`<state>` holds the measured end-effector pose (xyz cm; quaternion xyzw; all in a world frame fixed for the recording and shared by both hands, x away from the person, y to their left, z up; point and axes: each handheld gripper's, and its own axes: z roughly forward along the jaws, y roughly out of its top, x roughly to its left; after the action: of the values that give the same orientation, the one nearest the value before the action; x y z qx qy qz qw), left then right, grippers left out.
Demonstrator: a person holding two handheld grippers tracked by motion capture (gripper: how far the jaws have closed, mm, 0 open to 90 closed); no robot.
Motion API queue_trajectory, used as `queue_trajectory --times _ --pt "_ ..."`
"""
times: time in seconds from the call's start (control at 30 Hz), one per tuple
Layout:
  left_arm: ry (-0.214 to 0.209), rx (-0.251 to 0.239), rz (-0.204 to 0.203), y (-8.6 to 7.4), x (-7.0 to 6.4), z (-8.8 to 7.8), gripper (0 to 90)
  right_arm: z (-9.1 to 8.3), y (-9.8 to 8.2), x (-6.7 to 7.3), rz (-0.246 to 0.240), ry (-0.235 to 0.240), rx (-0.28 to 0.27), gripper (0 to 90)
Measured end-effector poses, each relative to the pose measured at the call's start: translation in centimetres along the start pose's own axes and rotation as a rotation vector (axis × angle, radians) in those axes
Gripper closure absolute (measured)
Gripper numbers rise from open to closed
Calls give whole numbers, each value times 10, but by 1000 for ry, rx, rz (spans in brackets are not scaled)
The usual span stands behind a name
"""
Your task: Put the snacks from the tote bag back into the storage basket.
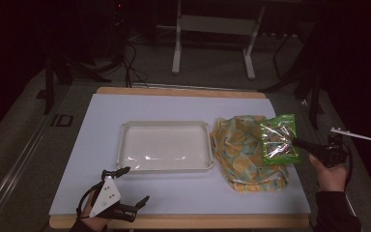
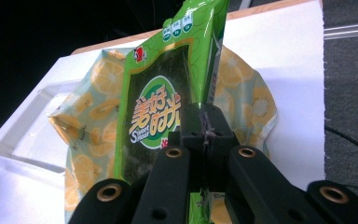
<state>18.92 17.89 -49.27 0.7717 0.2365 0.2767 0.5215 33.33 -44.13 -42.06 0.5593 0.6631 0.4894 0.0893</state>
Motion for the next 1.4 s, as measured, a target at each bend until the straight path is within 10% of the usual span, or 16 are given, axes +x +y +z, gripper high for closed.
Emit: queue_trajectory --times 1.4 --pt "1 1 2 0 0 0 4 -4 44 79 -132 18 -99 891"
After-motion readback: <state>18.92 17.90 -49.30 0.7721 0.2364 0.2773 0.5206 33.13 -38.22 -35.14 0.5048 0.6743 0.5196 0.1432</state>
